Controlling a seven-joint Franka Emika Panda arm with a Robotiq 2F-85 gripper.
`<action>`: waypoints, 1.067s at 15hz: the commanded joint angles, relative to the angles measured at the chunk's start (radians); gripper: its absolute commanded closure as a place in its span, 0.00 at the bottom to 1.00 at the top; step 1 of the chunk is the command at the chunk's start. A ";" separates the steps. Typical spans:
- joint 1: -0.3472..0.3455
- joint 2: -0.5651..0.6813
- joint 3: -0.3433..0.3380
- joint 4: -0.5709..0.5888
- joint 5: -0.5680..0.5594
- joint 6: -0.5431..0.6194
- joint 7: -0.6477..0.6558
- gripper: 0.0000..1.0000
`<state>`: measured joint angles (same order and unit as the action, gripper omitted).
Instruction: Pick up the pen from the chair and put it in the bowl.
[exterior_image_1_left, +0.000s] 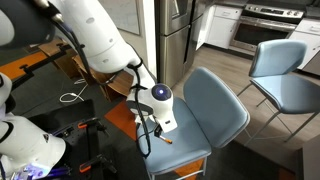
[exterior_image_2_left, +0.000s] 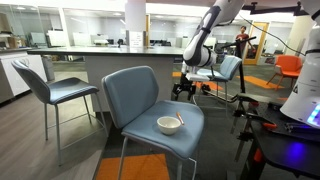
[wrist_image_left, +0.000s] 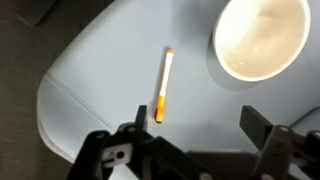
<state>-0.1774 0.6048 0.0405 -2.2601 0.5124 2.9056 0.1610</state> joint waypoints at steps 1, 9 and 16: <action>-0.055 0.112 0.045 0.089 0.029 0.016 0.020 0.00; -0.075 0.292 0.033 0.228 -0.008 0.003 0.015 0.00; -0.074 0.371 0.021 0.313 -0.029 -0.025 0.019 0.25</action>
<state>-0.2485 0.9520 0.0656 -1.9804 0.5075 2.9046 0.1621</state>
